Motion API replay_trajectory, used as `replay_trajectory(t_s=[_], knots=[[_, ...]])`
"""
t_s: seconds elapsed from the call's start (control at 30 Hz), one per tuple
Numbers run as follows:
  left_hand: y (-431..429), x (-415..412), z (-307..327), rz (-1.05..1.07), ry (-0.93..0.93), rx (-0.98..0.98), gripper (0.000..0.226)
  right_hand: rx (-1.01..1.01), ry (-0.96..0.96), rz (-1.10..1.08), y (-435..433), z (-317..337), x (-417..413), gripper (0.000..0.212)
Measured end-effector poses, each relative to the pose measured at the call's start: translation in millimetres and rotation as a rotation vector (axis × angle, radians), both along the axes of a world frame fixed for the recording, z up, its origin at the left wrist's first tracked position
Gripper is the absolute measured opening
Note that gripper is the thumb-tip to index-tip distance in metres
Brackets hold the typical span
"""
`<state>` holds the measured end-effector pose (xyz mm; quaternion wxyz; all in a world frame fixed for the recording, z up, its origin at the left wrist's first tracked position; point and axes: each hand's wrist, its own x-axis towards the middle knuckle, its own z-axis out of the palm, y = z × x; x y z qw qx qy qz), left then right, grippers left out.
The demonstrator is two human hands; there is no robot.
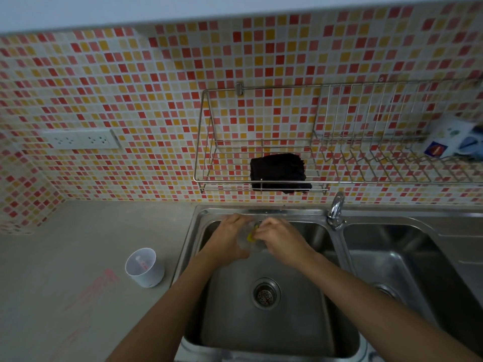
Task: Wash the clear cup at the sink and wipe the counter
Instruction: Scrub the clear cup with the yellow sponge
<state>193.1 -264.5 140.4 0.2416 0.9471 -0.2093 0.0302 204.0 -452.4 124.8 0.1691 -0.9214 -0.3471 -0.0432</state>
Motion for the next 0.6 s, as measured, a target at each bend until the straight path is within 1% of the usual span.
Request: replay_trajectory(t_s=[0.03, 0.07, 0.1, 0.13, 0.2, 0.27, 0.33, 0.4, 0.43, 0.5, 0.6], knots=[[-1, 1, 1, -0.004, 0.004, -0.007, 0.076, -0.058, -0.083, 0.024, -3, 0, 2, 0.035], [0, 3, 2, -0.009, 0.004, -0.014, 0.077, -0.070, -0.147, 0.027, -4, 0, 2, 0.036], [1, 5, 3, -0.010, 0.016, -0.011, 0.078, -0.058, -0.144, 0.025, -5, 3, -1, 0.035], [3, 7, 3, -0.010, 0.025, 0.001, 0.079, -0.022, -0.092, 0.014, -4, 4, -5, 0.033], [6, 8, 2, -0.014, 0.048, 0.016, 0.081, 0.098, 0.065, -0.033, -5, 6, -9, 0.027], [7, 7, 1, -0.019, 0.079, 0.009, 0.083, 0.109, 0.133, -0.014, -8, 8, -10, 0.026], [5, 6, 3, -0.022, 0.097, 0.018, 0.086, 0.087, 0.089, 0.002, -11, 7, -5, 0.033], [3, 7, 5, -0.027, 0.099, 0.030, 0.087, 0.025, -0.049, 0.064, -17, 0, 0, 0.038], [4, 7, 6, -0.029, 0.105, 0.030, 0.087, 0.013, -0.041, 0.074, -16, 1, -1, 0.039], [6, 6, 6, -0.029, 0.120, 0.029, 0.089, 0.027, 0.040, 0.034, -15, 4, -5, 0.037], [10, 4, 5, -0.018, 0.148, -0.012, 0.089, 0.032, 0.049, 0.075, -18, 5, -9, 0.038]])
